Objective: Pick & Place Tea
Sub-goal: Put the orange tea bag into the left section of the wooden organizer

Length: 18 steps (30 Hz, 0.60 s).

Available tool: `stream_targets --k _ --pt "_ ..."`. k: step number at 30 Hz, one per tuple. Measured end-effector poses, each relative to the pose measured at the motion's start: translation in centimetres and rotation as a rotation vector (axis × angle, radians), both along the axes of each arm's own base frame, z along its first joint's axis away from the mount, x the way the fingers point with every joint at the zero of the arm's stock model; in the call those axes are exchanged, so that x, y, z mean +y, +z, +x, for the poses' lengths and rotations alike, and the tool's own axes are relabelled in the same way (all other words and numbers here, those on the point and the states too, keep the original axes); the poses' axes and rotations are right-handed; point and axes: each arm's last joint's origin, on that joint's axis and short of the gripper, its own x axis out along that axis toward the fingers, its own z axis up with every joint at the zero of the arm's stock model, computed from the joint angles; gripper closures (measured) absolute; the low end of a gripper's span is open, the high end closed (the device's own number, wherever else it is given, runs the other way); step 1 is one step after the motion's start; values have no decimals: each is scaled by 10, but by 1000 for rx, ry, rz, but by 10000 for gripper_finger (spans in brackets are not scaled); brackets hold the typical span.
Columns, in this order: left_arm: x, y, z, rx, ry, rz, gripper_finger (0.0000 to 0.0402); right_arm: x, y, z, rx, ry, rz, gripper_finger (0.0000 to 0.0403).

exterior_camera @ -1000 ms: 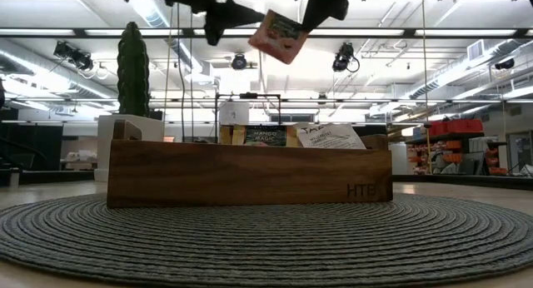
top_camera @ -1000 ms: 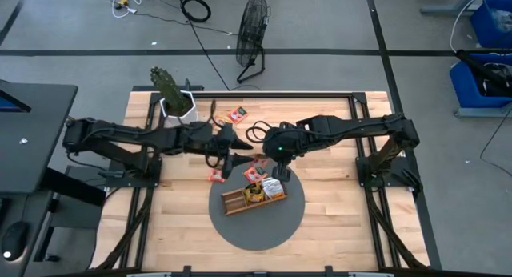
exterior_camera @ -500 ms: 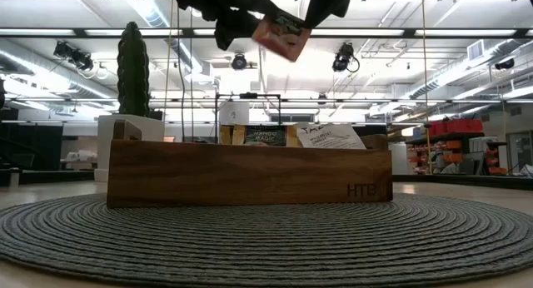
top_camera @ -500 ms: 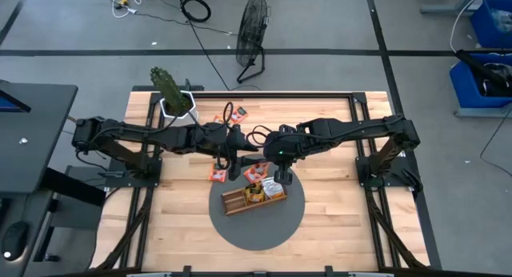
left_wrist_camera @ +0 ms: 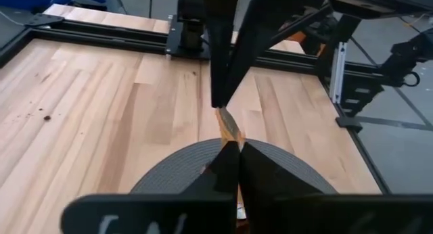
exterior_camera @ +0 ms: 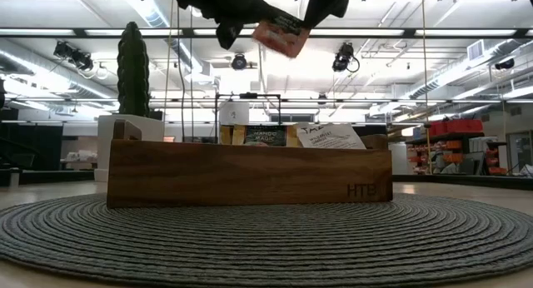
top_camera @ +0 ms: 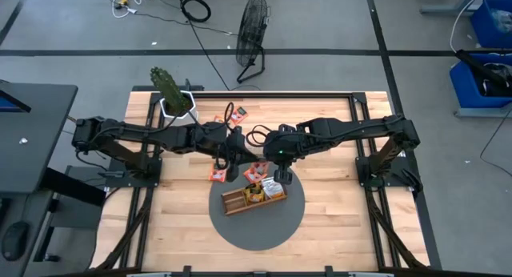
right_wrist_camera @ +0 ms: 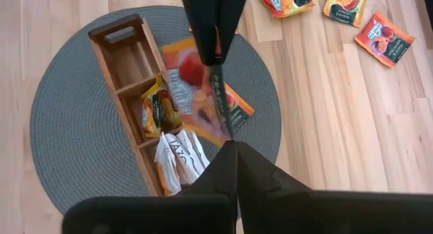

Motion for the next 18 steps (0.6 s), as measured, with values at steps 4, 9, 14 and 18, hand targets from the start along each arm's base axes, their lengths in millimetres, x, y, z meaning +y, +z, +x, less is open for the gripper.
stream_targets --k 4,9,14,18 --pt "0 0 0 5 8 -28 398 0 0 0 -2 0 0 402" --pt "-2 1 -2 13 38 -69 399 0 5 -2 -25 -11 7 372" --pt "-10 14 -15 -10 117 -40 400 -3 9 -5 -48 -47 20 318" --pt "-19 28 -30 -46 149 -17 400 -7 12 -5 -76 -93 1 278"
